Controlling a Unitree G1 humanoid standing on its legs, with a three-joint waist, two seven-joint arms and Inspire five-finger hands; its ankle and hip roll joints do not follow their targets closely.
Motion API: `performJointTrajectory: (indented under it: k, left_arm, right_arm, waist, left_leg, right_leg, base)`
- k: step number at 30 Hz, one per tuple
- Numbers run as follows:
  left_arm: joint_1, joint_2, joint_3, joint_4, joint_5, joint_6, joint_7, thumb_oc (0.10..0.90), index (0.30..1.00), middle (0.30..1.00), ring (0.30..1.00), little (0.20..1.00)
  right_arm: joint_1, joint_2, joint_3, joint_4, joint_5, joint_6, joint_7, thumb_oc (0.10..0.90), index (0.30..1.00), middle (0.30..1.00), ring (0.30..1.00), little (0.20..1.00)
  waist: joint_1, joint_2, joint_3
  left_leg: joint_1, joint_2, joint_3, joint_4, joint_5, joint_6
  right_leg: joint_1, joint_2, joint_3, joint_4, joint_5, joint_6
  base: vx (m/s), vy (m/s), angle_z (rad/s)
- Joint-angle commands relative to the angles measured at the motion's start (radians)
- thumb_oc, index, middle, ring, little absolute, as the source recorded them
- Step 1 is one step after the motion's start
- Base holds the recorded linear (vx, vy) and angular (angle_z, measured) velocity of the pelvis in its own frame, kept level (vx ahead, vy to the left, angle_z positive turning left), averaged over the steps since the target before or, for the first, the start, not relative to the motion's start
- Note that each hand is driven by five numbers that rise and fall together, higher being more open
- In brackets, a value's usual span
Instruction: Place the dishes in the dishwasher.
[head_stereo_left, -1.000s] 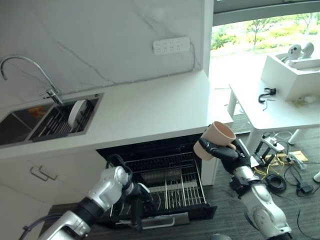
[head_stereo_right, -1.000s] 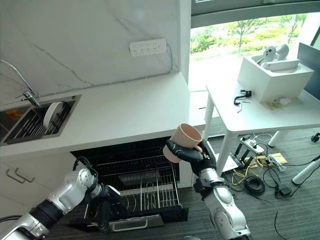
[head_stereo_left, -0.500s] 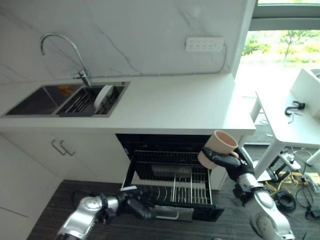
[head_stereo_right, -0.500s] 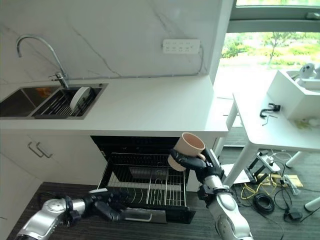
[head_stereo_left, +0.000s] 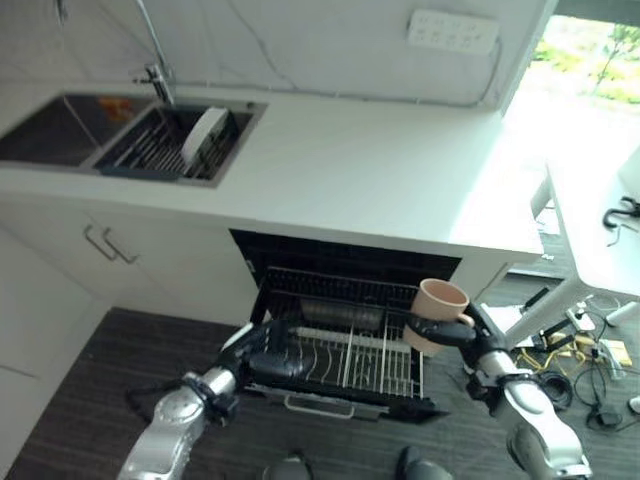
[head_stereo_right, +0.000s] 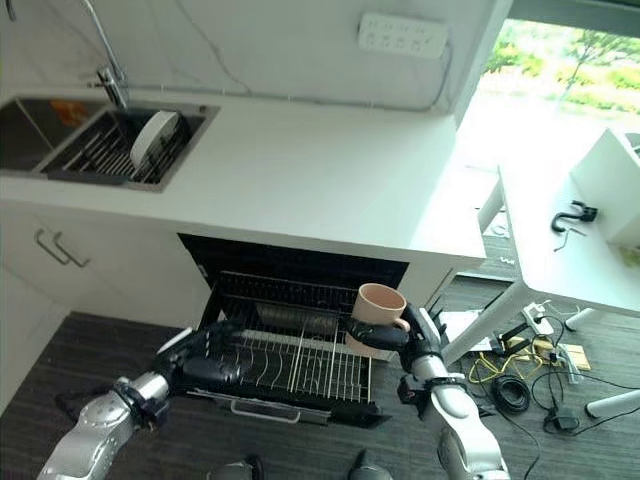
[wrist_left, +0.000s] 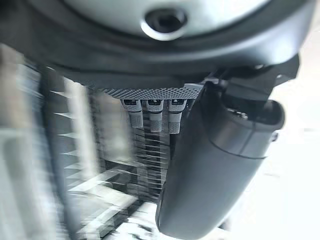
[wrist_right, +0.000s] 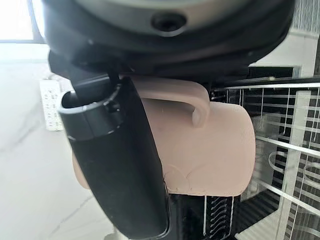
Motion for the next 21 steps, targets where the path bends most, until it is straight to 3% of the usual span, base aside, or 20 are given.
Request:
performJointTrajectory:
  k: [1, 8, 15, 21]
  left_arm:
    - [-0.092, 0.013, 0.074, -0.089, -0.067, -0.182, 0.093, 0.8, 0.9, 0.9, 0.9, 0.9]
    - [-0.133, -0.041, 0.045, -0.074, -0.004, -0.197, 0.163, 0.8, 0.9, 0.9, 0.9, 0.9]
    - [-0.149, -0.044, -0.005, -0.011, 0.068, -0.156, 0.184, 0.8, 0.9, 0.9, 0.9, 0.9]
    - [-0.11, -0.053, -0.022, 0.033, 0.064, -0.08, 0.177, 0.8, 0.9, 0.9, 0.9, 0.9]
  right_arm:
    - [-0.095, -0.014, -0.075, -0.106, -0.011, -0.129, -0.017, 0.4, 0.3, 0.3, 0.3, 0.3]
    - [-0.119, 0.006, -0.064, -0.08, -0.047, -0.125, -0.016, 0.4, 0.3, 0.3, 0.3, 0.3]
    - [-0.138, 0.005, -0.056, -0.063, -0.063, -0.101, -0.017, 0.4, 0.3, 0.3, 0.3, 0.3]
    - [-0.115, 0.017, -0.042, -0.056, -0.1, -0.067, 0.007, 0.4, 0.3, 0.3, 0.3, 0.3]
  waist:
    - [-0.001, 0.012, -0.027]
    - [-0.005, 0.014, -0.057]
    - [-0.009, 0.017, -0.076]
    - [-0.014, 0.015, -0.068]
  left_leg:
    - [0.052, -0.019, 0.032, -0.049, -0.055, 0.014]
    - [0.068, -0.012, 0.035, -0.049, -0.053, 0.014]
    - [0.085, -0.012, 0.033, -0.049, -0.061, 0.013]
    - [0.09, -0.011, 0.038, -0.049, -0.057, 0.01]
  right_leg:
    - [0.073, -0.009, -0.011, 0.023, -0.138, 0.058]
    - [0.092, -0.006, -0.011, 0.023, -0.146, 0.047]
    - [0.107, -0.004, -0.006, 0.023, -0.153, 0.044]
    - [0.105, -0.004, -0.003, 0.023, -0.143, 0.044]
  base:
    - [0.0, 0.0, 0.0]
    - [0.0, 0.0, 0.0]
    - [0.01, 0.005, 0.0]
    - [0.09, 0.006, 0.0]
